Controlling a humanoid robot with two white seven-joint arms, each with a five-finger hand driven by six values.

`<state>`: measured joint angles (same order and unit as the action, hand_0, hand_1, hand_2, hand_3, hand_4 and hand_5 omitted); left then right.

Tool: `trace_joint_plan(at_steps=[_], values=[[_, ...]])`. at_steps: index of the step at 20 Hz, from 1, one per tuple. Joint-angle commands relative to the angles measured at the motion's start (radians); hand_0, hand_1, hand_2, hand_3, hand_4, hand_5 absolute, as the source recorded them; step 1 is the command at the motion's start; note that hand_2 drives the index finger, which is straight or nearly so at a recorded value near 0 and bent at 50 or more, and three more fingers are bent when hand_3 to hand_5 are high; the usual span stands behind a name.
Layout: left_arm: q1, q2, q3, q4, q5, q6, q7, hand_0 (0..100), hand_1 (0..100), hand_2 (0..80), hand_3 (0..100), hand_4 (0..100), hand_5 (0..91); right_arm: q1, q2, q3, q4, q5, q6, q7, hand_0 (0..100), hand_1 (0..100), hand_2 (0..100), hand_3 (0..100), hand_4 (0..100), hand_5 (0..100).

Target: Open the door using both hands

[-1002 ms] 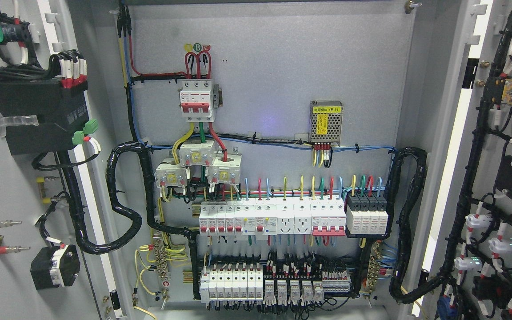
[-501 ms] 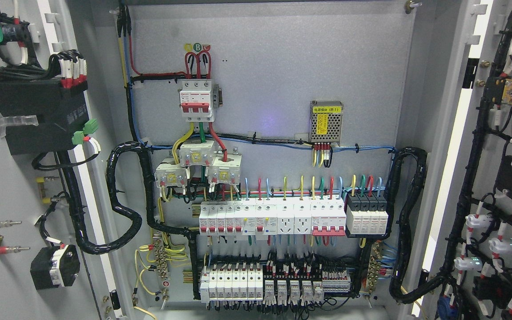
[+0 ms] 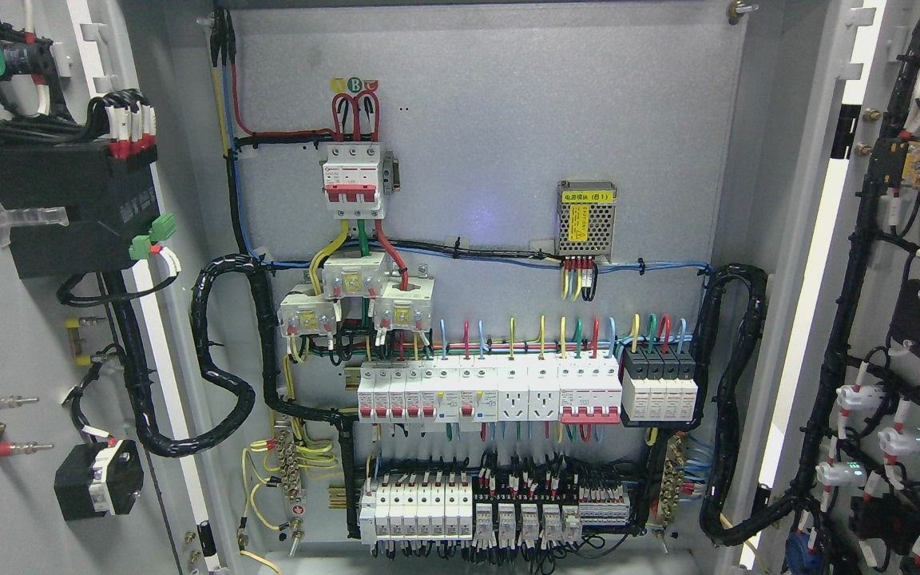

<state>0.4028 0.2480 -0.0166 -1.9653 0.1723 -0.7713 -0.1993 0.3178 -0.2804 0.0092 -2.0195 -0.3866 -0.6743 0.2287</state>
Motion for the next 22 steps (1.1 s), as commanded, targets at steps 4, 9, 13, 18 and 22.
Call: trace_joint_plan(at_steps=[4, 9, 13, 18, 22], values=[[-0.045, 0.005, 0.035, -0.007, 0.056, -0.168, 0.001, 0, 0, 0.0, 0, 4, 0.0, 0.004, -0.085, -0.035, -0.018, -0.035, 0.002, 0.003, 0, 0, 0, 0, 0, 0], [-0.047, 0.011, 0.040, -0.007, 0.070, -0.200, 0.001, 0, 0, 0.0, 0, 4, 0.0, 0.017, -0.117, -0.038, -0.016, -0.098, 0.004, 0.012, 0, 0, 0, 0, 0, 0], [-0.044, 0.034, 0.040, -0.004, 0.102, -0.210, 0.001, 0, 0, 0.0, 0, 4, 0.0, 0.021, -0.138, -0.063, -0.008, -0.127, 0.004, 0.015, 0, 0, 0, 0, 0, 0], [-0.036, 0.056, 0.041, -0.003, 0.144, -0.256, 0.000, 0, 0, 0.0, 0, 4, 0.0, 0.030, -0.151, -0.071, 0.011, -0.167, 0.004, 0.018, 0, 0, 0, 0, 0, 0], [-0.027, 0.056, 0.044, -0.001, 0.154, -0.296, 0.000, 0, 0, 0.0, 0, 4, 0.0, 0.030, -0.157, -0.075, 0.021, -0.167, 0.004, 0.037, 0, 0, 0, 0, 0, 0]])
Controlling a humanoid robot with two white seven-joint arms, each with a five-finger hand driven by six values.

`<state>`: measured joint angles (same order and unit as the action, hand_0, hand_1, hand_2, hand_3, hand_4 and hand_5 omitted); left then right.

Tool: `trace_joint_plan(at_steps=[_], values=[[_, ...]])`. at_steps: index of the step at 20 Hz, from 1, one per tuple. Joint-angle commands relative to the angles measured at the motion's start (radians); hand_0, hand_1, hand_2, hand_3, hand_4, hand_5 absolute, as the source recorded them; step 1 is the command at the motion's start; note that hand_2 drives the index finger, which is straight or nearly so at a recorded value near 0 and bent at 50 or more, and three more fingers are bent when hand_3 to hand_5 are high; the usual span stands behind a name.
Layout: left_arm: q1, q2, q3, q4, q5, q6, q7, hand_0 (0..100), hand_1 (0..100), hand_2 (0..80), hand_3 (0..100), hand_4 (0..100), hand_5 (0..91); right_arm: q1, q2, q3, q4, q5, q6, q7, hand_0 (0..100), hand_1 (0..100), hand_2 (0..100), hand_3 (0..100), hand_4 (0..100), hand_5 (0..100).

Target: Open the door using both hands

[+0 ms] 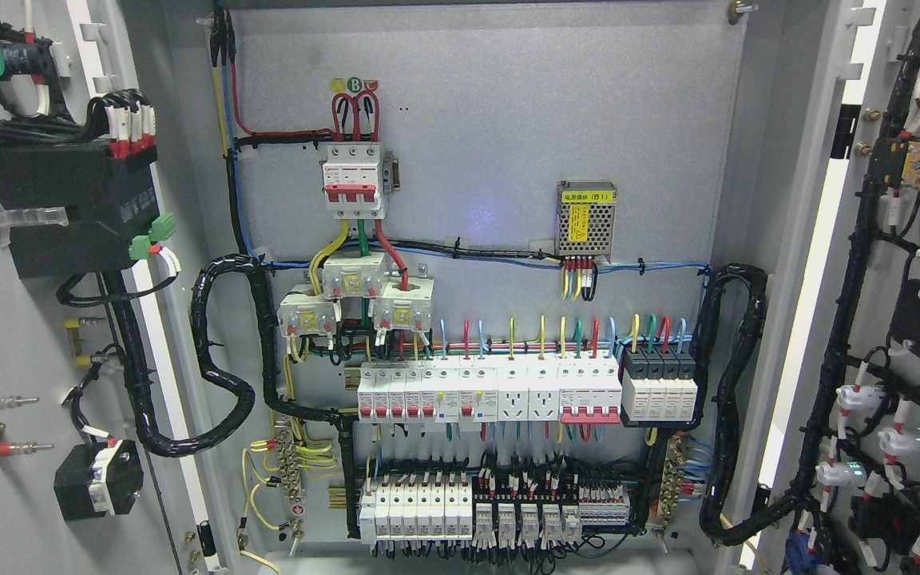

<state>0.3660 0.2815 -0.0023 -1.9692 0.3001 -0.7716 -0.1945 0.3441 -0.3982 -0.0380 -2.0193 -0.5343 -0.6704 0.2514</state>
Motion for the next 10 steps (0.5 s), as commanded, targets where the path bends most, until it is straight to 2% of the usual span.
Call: trace_joint_plan(at_steps=[1, 6, 10], values=[[0.013, 0.024, 0.039, 0.004, 0.036, -0.304, -0.005, 0, 0, 0.0, 0, 4, 0.0, 0.006, -0.039, -0.028, 0.027, -0.021, 0.000, 0.032, 0, 0, 0, 0, 0, 0], [0.014, 0.030, 0.060, 0.009, 0.070, -0.319, -0.005, 0, 0, 0.0, 0, 4, 0.0, 0.012, -0.042, -0.033, 0.048, -0.064, 0.003, 0.042, 0, 0, 0, 0, 0, 0], [0.014, 0.038, 0.090, 0.010, 0.089, -0.324, -0.006, 0, 0, 0.0, 0, 4, 0.0, 0.024, -0.059, -0.052, 0.048, -0.085, 0.006, 0.045, 0, 0, 0, 0, 0, 0]])
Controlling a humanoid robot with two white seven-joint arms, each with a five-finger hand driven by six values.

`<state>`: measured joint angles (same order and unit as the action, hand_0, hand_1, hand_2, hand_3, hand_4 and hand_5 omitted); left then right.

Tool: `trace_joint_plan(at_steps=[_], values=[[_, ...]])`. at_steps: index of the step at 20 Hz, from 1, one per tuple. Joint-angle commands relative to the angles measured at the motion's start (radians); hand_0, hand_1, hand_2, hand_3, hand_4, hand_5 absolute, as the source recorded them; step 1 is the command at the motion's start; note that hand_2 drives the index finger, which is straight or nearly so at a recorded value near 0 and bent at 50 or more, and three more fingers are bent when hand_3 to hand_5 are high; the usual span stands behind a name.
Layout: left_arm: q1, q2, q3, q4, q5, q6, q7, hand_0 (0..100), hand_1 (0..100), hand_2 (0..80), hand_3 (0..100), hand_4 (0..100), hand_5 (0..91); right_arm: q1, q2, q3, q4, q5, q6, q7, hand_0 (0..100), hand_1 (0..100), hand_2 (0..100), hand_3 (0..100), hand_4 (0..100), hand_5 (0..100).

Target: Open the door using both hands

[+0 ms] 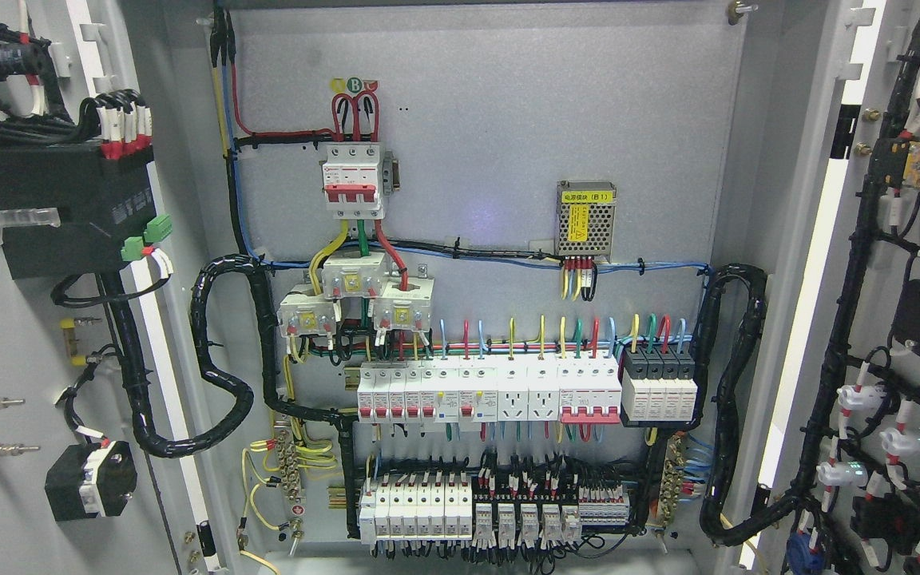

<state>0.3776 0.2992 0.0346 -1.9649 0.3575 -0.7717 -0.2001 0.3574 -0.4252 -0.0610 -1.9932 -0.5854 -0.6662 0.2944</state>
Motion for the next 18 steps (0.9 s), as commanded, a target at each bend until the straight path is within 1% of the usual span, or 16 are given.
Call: trace_joint_plan(at_steps=[1, 4, 7, 11, 13, 14, 15, 16, 18], values=[[0.003, 0.023, 0.060, 0.006, 0.038, -0.324, -0.001, 0, 0, 0.0, 0, 4, 0.0, 0.014, -0.036, -0.036, 0.021, -0.047, 0.000, 0.002, 0, 0, 0, 0, 0, 0], [0.009, 0.028, 0.086, 0.006, 0.058, -0.324, -0.001, 0, 0, 0.0, 0, 4, 0.0, 0.021, -0.044, -0.049, 0.021, -0.097, 0.000, 0.002, 0, 0, 0, 0, 0, 0], [0.040, 0.035, 0.120, 0.012, 0.084, -0.328, -0.001, 0, 0, 0.0, 0, 4, 0.0, 0.025, -0.047, -0.063, 0.021, -0.108, 0.000, 0.003, 0, 0, 0, 0, 0, 0], [0.047, 0.047, 0.143, 0.031, 0.104, -0.365, -0.001, 0, 0, 0.0, 0, 4, 0.0, 0.029, -0.050, -0.075, 0.022, -0.108, 0.002, 0.006, 0, 0, 0, 0, 0, 0], [0.072, 0.052, 0.159, 0.034, 0.118, -0.368, -0.001, 0, 0, 0.0, 0, 4, 0.0, 0.035, -0.063, -0.077, 0.028, -0.108, 0.002, 0.008, 0, 0, 0, 0, 0, 0], [0.079, 0.058, 0.162, 0.035, 0.121, -0.370, -0.001, 0, 0, 0.0, 0, 4, 0.0, 0.037, -0.069, -0.079, 0.033, -0.108, 0.002, 0.020, 0, 0, 0, 0, 0, 0], [0.081, 0.061, 0.163, 0.035, 0.130, -0.370, -0.001, 0, 0, 0.0, 0, 4, 0.0, 0.037, -0.075, -0.079, 0.036, -0.110, 0.002, 0.041, 0, 0, 0, 0, 0, 0], [0.083, 0.063, 0.174, 0.037, 0.138, -0.370, -0.001, 0, 0, 0.0, 0, 4, 0.0, 0.037, -0.078, -0.080, 0.036, -0.110, 0.002, 0.051, 0, 0, 0, 0, 0, 0], [0.087, 0.072, 0.198, 0.041, 0.161, -0.370, -0.001, 0, 0, 0.0, 0, 4, 0.0, 0.037, -0.078, -0.079, 0.036, -0.113, 0.005, 0.051, 0, 0, 0, 0, 0, 0]])
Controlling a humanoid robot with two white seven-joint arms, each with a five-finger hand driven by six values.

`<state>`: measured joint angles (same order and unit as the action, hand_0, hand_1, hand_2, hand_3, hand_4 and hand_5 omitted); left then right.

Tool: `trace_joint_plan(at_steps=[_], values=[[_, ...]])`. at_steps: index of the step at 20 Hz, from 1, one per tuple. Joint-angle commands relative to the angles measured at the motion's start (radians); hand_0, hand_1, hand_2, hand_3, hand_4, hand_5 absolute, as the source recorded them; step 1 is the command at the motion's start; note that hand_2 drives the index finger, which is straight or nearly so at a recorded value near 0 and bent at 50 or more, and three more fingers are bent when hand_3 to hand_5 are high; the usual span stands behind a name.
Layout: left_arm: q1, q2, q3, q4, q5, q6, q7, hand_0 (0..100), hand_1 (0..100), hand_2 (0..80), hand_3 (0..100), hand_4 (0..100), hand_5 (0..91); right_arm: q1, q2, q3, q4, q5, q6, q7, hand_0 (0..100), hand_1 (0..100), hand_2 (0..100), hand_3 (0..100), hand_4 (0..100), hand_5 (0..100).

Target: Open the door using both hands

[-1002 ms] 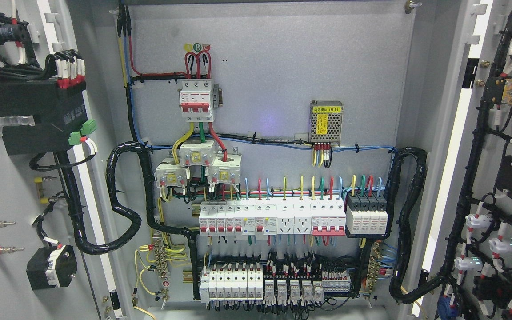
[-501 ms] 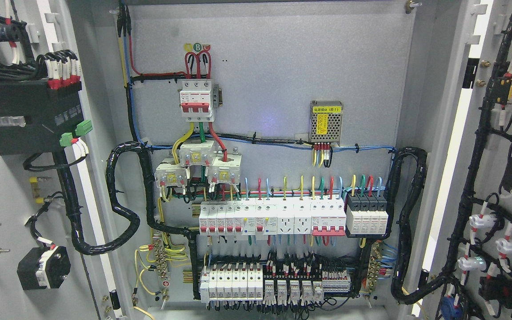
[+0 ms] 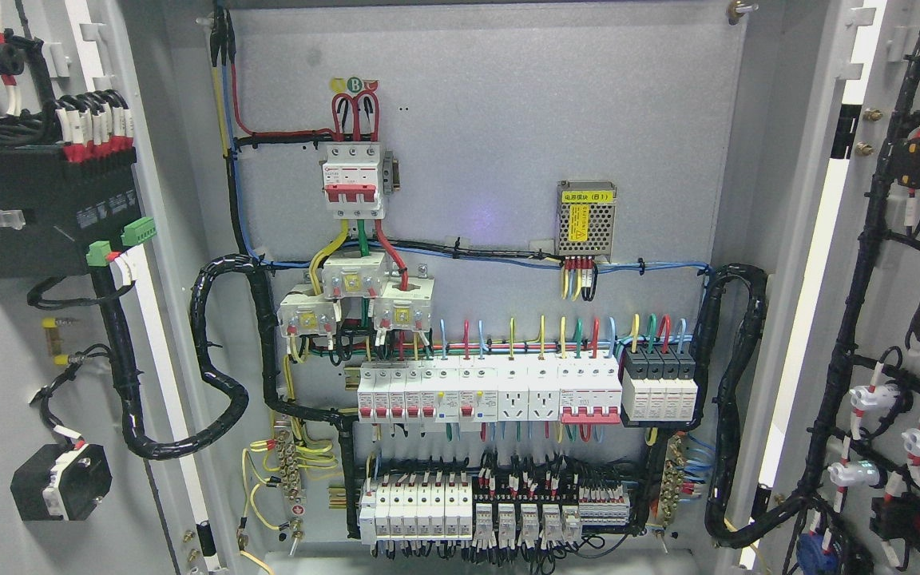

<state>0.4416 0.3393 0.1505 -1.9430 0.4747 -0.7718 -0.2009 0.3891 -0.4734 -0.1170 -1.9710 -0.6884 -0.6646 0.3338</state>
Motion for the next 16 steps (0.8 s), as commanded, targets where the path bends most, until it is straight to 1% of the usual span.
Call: trace_joint_plan(at_steps=[1, 2, 5, 9, 11, 14, 15, 16], values=[[0.025, 0.036, 0.092, 0.022, 0.051, -0.370, 0.000, 0, 0, 0.0, 0, 4, 0.0, 0.005, -0.030, -0.023, 0.015, -0.026, 0.004, 0.013, 0, 0, 0, 0, 0, 0], [0.025, 0.040, 0.098, 0.027, 0.054, -0.368, 0.000, 0, 0, 0.0, 0, 4, 0.0, 0.005, -0.033, -0.024, 0.018, -0.046, 0.007, 0.013, 0, 0, 0, 0, 0, 0], [0.023, 0.040, 0.115, 0.056, 0.055, -0.368, 0.000, 0, 0, 0.0, 0, 4, 0.0, 0.007, -0.056, -0.033, 0.021, -0.062, 0.019, 0.013, 0, 0, 0, 0, 0, 0], [0.017, 0.037, 0.135, 0.070, 0.056, -0.363, 0.000, 0, 0, 0.0, 0, 4, 0.0, 0.005, -0.074, -0.041, 0.034, -0.066, 0.020, 0.014, 0, 0, 0, 0, 0, 0], [0.017, 0.037, 0.136, 0.073, 0.056, -0.359, 0.000, 0, 0, 0.0, 0, 4, 0.0, 0.007, -0.086, -0.044, 0.038, -0.094, 0.022, 0.014, 0, 0, 0, 0, 0, 0], [0.009, 0.035, 0.142, 0.090, 0.055, -0.353, 0.000, 0, 0, 0.0, 0, 4, 0.0, 0.008, -0.097, -0.061, 0.047, -0.105, 0.022, 0.017, 0, 0, 0, 0, 0, 0], [0.000, 0.035, 0.147, 0.101, 0.055, -0.350, 0.000, 0, 0, 0.0, 0, 4, 0.0, 0.010, -0.099, -0.067, 0.050, -0.108, 0.022, 0.024, 0, 0, 0, 0, 0, 0], [-0.010, 0.035, 0.147, 0.111, 0.055, -0.337, 0.000, 0, 0, 0.0, 0, 4, 0.0, 0.014, -0.102, -0.073, 0.054, -0.118, 0.022, 0.040, 0, 0, 0, 0, 0, 0]])
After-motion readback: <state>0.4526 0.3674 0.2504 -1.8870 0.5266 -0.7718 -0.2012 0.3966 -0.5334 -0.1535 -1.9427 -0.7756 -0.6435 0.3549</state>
